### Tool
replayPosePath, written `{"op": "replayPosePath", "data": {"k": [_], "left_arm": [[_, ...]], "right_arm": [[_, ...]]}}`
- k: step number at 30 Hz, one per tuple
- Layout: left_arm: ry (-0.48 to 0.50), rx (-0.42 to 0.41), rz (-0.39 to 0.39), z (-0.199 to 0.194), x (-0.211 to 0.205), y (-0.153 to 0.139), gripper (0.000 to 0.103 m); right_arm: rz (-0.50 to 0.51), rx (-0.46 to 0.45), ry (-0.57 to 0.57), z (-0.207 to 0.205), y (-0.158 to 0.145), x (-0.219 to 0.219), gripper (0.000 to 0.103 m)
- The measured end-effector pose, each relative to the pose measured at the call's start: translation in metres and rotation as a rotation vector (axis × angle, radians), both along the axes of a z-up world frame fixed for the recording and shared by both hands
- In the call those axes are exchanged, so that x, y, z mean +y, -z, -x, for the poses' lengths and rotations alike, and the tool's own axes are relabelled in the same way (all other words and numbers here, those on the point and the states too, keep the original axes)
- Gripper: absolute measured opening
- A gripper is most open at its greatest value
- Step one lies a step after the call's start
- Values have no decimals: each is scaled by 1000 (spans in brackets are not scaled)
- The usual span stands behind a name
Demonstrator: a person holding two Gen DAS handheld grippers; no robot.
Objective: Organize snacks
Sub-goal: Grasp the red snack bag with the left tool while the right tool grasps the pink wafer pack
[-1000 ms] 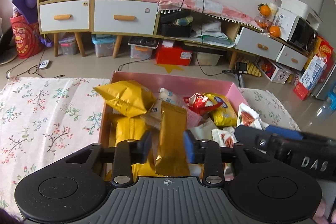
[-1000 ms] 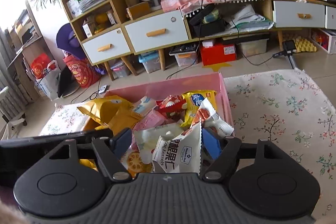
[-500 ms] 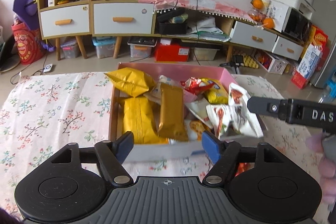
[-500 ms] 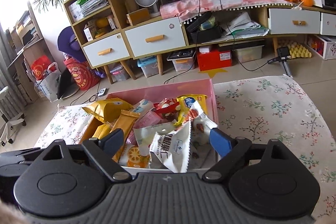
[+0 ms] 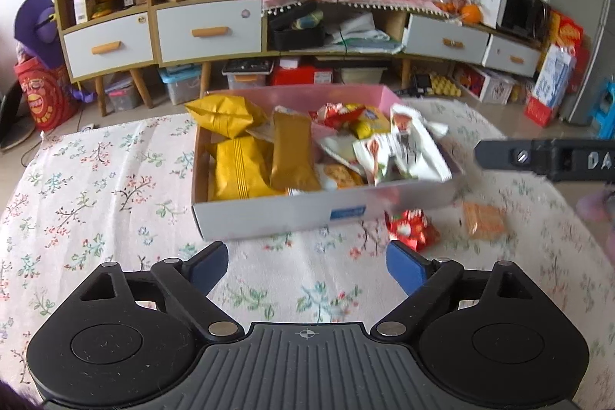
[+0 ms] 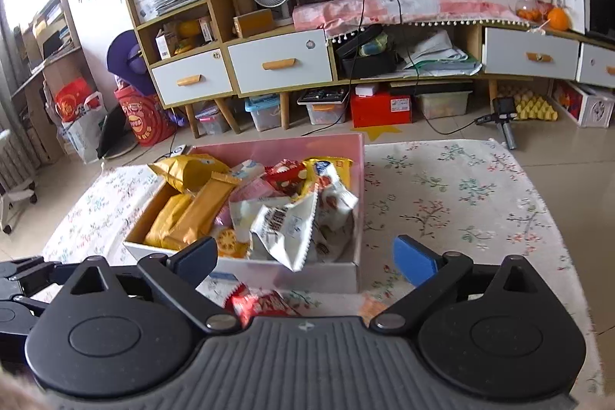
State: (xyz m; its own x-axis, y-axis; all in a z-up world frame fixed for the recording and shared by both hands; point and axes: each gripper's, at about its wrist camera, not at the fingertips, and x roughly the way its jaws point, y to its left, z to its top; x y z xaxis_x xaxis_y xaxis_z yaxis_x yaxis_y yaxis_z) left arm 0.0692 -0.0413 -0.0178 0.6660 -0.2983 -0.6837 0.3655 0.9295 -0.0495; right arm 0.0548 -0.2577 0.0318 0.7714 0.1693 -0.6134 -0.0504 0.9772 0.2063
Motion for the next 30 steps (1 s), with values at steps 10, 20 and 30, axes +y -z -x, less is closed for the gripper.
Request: {"op": "replayPosePath", "data": {"k": [10, 20, 30], "left_arm": [[22, -15, -52, 16, -4, 14, 96], [106, -35, -89, 22, -29, 37, 96], [169, -44, -44, 12, -53, 56, 96]], "right_arm": [[94, 6, 14, 16, 11, -16, 103], [205, 28, -47, 24, 33, -17, 103], [205, 81, -79, 18, 60, -33, 103]]}}
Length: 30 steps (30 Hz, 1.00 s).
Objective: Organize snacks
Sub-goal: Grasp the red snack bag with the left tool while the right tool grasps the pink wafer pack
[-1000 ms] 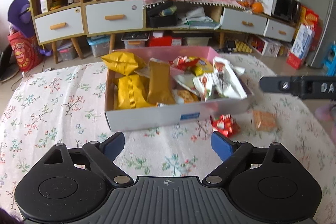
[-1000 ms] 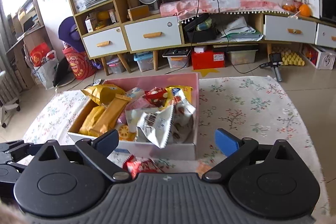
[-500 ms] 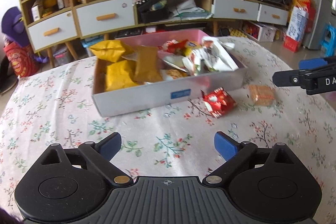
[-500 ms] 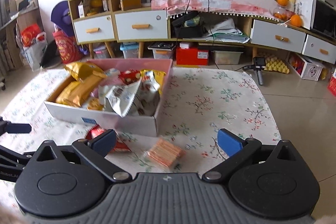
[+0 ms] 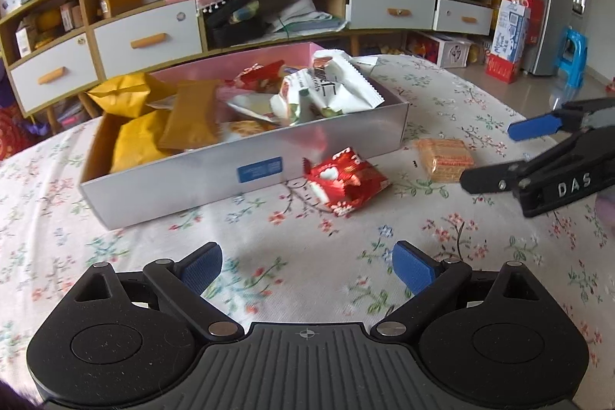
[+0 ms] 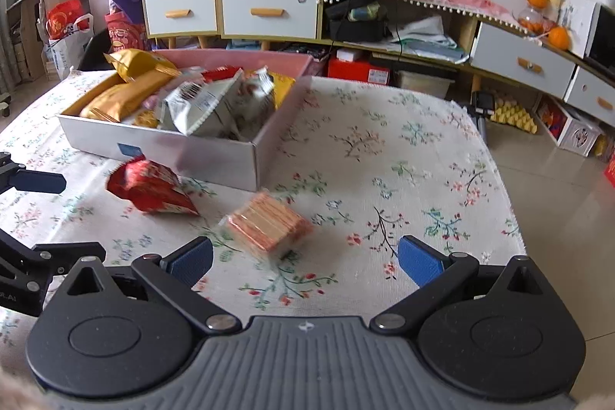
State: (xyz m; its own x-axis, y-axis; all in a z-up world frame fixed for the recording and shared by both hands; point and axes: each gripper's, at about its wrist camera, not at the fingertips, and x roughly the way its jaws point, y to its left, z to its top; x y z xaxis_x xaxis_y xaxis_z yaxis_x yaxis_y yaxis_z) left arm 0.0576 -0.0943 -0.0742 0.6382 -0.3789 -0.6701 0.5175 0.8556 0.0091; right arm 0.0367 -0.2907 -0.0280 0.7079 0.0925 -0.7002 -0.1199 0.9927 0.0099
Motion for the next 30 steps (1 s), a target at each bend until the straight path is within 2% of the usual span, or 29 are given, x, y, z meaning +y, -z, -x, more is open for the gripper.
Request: {"op": "replayPosePath", "data": {"k": [6, 15, 18, 25, 28, 30], "left_arm": [[17, -4, 38, -12, -12, 5, 96], [30, -5, 97, -25, -20, 4, 91], [24, -3, 115, -28, -21, 4, 84], [23, 11, 143, -33, -20, 1, 57], [34, 19, 146, -33, -21, 0, 42], [37, 22, 147, -32, -21, -1, 39]], "right_arm": [[10, 19, -54, -2, 13, 1, 102], [-25, -18, -92, -3, 15, 3, 102], [-20, -34, -106, -5, 15, 4, 100], [-22, -54, -129, -11, 14, 8, 93], [-17, -62, -155, -11, 11, 12, 83], [-14, -68, -168, -10, 10, 15, 75]]}}
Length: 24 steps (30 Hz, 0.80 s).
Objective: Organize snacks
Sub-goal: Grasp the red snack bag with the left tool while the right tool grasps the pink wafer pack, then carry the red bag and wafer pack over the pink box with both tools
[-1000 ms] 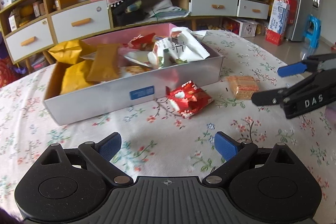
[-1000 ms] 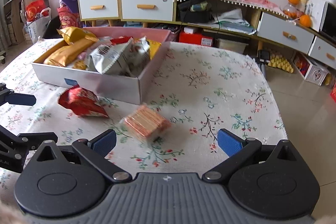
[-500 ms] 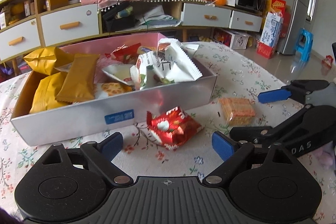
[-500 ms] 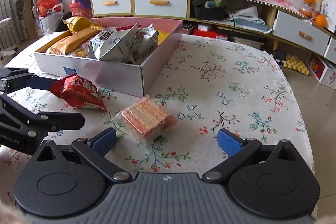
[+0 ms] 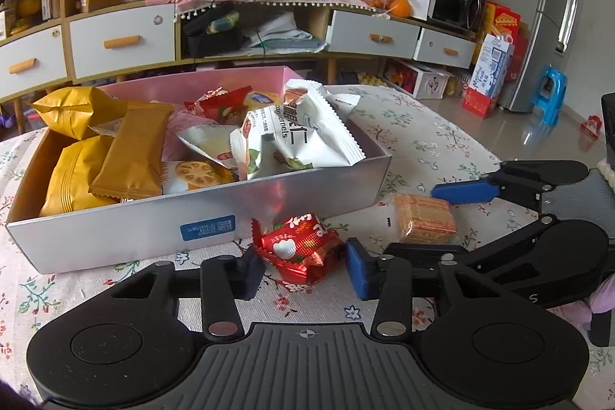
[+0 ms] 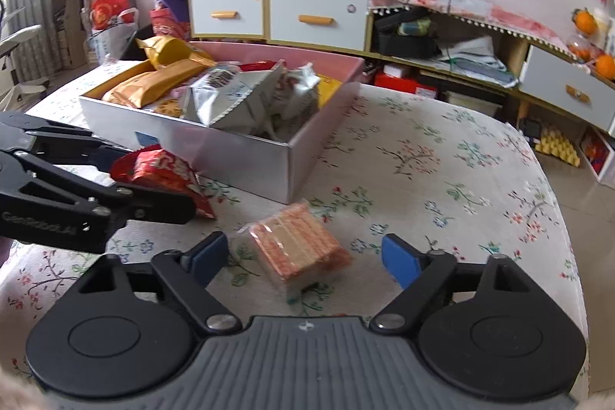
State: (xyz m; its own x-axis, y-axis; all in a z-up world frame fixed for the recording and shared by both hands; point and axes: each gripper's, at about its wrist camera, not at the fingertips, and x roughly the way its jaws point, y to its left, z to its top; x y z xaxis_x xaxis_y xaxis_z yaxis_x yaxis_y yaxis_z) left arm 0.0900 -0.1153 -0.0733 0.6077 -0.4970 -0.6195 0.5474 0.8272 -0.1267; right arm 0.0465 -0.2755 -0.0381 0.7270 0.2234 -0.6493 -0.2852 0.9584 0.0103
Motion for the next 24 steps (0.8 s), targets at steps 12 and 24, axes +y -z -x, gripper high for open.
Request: {"op": "replayPosePath", "data": {"k": [12, 24], "left_arm": [[-7, 6, 4, 6, 11, -2, 25], [13, -4, 1, 16, 28, -8, 25]], "right_arm": [[27, -14, -38, 2, -6, 9, 32], [32, -15, -59, 7, -11, 13, 32]]}}
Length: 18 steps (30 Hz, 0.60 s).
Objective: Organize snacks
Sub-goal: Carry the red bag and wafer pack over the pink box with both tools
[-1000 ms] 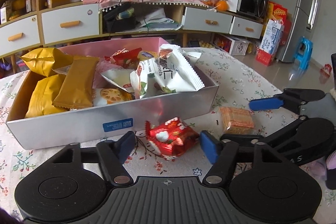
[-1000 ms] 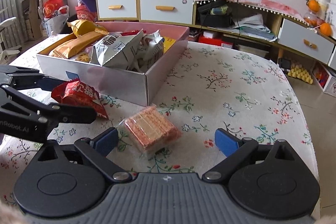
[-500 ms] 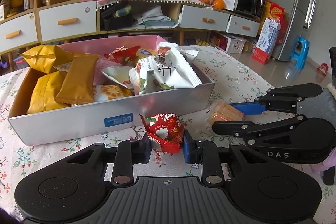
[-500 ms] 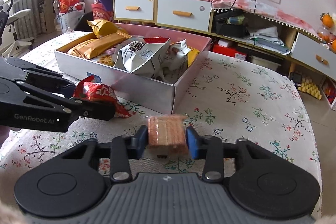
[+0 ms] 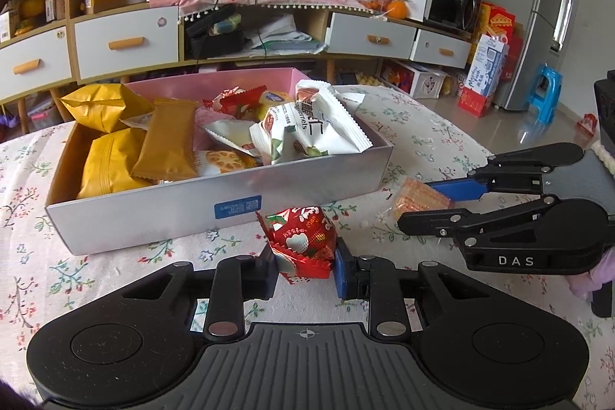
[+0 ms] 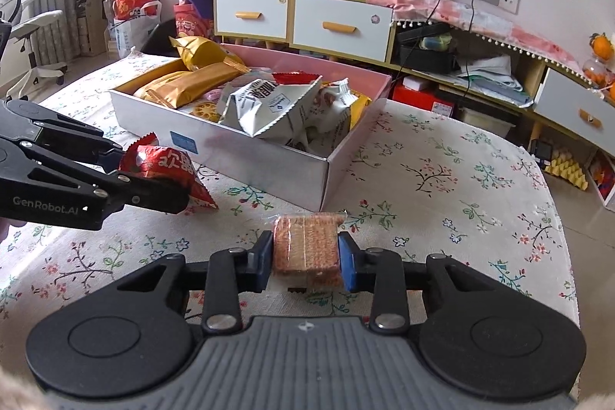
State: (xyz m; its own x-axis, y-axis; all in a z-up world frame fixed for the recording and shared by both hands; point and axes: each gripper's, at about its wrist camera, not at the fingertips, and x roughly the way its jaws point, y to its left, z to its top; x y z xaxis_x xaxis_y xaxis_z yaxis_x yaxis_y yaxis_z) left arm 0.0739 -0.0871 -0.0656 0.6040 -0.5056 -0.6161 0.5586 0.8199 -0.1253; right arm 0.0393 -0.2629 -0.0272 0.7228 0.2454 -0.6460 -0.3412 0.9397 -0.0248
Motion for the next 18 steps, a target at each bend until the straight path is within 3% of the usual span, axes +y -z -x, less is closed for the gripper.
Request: {"op": "replayPosePath", "data": {"k": [18], "left_arm": [[-9, -15, -23, 17, 15, -15, 25]], "right_arm": [[16, -29, -50, 9, -15, 18, 32]]}}
